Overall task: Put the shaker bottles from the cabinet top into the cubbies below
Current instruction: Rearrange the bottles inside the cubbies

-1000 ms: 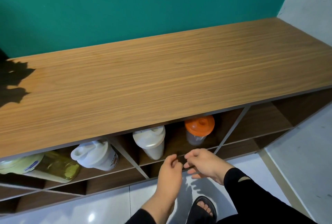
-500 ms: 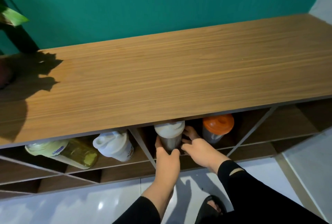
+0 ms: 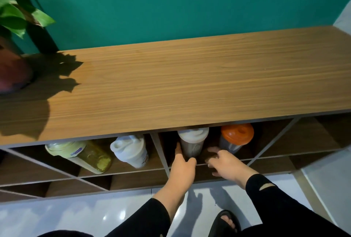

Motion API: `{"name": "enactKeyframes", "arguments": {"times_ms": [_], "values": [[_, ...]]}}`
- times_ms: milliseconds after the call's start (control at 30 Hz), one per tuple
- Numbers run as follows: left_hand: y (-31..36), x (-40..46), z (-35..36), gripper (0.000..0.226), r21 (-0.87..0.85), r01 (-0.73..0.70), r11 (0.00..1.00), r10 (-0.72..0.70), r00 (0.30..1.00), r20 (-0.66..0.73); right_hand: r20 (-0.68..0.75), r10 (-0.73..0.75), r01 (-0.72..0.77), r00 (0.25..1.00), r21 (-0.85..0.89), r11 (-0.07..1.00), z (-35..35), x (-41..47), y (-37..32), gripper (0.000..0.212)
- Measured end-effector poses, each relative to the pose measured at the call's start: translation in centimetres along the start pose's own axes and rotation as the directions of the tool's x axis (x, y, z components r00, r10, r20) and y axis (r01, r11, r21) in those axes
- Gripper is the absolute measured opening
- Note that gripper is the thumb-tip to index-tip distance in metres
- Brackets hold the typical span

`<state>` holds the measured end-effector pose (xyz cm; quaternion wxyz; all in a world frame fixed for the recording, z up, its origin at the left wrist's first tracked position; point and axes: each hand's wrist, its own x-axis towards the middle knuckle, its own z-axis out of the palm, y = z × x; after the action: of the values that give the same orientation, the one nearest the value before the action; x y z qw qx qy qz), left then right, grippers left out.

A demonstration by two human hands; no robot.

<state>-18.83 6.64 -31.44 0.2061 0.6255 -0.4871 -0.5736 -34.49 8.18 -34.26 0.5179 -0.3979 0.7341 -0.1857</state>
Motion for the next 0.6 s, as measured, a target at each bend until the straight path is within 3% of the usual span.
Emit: {"name": "enactKeyframes", "arguments": {"times_ms": [67,133,233,300,367,433,533,600], "values": [[-0.6,-1.7,-0.9,0.056,0.016,0.019,1.000,-0.020,0.996,0.084,0.103,0.053,-0.036,0.993,-0.166,0.986,0.2,-1.1,-0.3,0.030],[-2.1,-3.3,-2.6,0.046,0.019,0.064,0.998,-0.066,0.990,0.125,0.247,0.078,0.001,0.966,-0.305,0.952,0.8,-2.7,-1.4,0.024],[-4.7,-4.4,-7.0,0.027,0.030,0.109,0.994,-0.110,0.994,0.006,0.383,0.046,0.118,0.923,-0.395,0.911,3.4,-4.9,-4.2,0.028],[-5.2,-4.1,-10.3,0.024,-0.072,0.171,0.983,-0.179,0.977,-0.114,0.393,-0.045,0.223,0.918,-0.419,0.880,6.1,-5.9,-6.2,0.034],[-5.2,-3.2,-13.2,0.034,-0.176,0.213,0.961,-0.248,0.947,-0.203,0.380,-0.113,0.253,0.918,-0.340,0.906,9.4,-6.7,-7.8,0.049],[-5.6,-1.8,-15.3,0.050,-0.173,0.226,0.959,-0.263,0.936,-0.235,0.358,-0.125,0.207,0.925,-0.201,0.957,12.4,-7.3,-9.4,0.061],[-5.1,-1.3,-17.3,0.036,-0.212,0.233,0.949,-0.278,0.935,-0.219,0.284,-0.078,0.087,0.956,-0.017,0.996,15.6,-7.3,-11.6,0.069],[-4.6,-1.1,-18.1,0.040,-0.226,0.200,0.953,-0.253,0.938,-0.235,0.210,-0.067,0.049,0.975,0.094,0.994,16.8,-6.6,-12.5,0.067]]}}
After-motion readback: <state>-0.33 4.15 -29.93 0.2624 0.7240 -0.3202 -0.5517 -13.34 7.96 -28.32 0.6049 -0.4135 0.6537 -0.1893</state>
